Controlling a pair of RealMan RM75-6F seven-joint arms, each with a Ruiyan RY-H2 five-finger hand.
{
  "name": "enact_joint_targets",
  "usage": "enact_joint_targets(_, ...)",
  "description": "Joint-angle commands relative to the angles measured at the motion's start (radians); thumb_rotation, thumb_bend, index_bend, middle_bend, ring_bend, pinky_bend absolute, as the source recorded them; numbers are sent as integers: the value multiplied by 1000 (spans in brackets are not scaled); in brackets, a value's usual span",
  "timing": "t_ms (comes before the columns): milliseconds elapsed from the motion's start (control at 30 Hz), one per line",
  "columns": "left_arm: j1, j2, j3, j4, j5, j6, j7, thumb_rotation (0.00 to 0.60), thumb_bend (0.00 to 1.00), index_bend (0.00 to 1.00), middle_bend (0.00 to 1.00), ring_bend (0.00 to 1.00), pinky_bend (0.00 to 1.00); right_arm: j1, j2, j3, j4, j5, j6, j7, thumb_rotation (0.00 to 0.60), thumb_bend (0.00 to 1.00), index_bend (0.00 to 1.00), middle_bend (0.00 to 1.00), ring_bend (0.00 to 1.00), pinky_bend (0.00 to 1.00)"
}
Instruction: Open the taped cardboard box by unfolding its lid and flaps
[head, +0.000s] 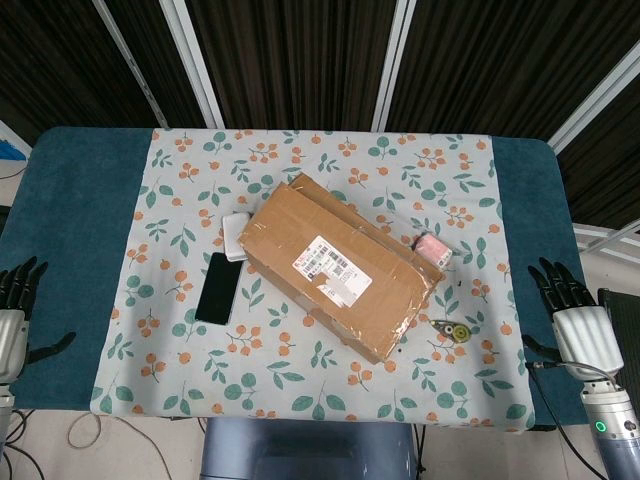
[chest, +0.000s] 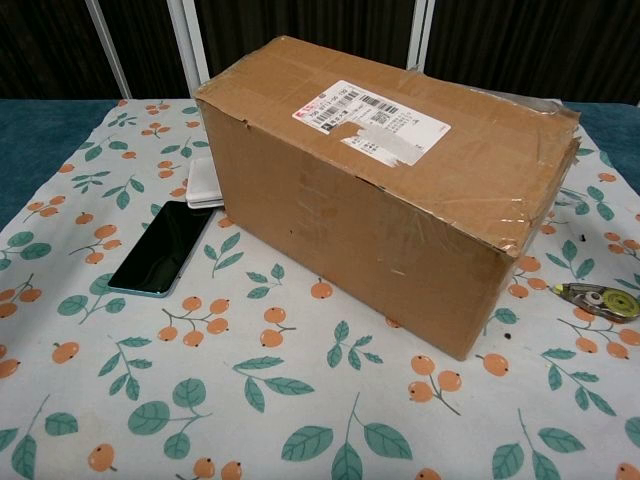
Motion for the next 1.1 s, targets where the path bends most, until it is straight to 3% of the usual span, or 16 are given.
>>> enact_joint_targets(33,0,0,-4,1,0,5,-6,600,9,0,0,0,0,0,1,-1,-10,-6,3,-4,600,182,0,0,0,225)
enact_joint_targets(367,6,-9,-21,13,-9,26,-44,600,9,0,0,0,0,9,4,-5,-61,-32,6,-30,600,168,0,0,0,225)
enact_joint_targets(600,12,-4,-31,-3,-21,39,-51,600,9,0,0,0,0,39,0,-7,-175,-75,-17,-83,600,168,0,0,0,225)
enact_joint_targets(967,15,-2,-30,-5,-17,40,-53,600,9,0,0,0,0,156,-108,96,-268,41,-154,-225,600,200,0,0,0,225)
enact_joint_targets(1100,13,-3,-29,-2,-14,38,-54,600,9,0,0,0,0,185,-133,129,-262,89,-178,-245,600,281,0,0,0,225)
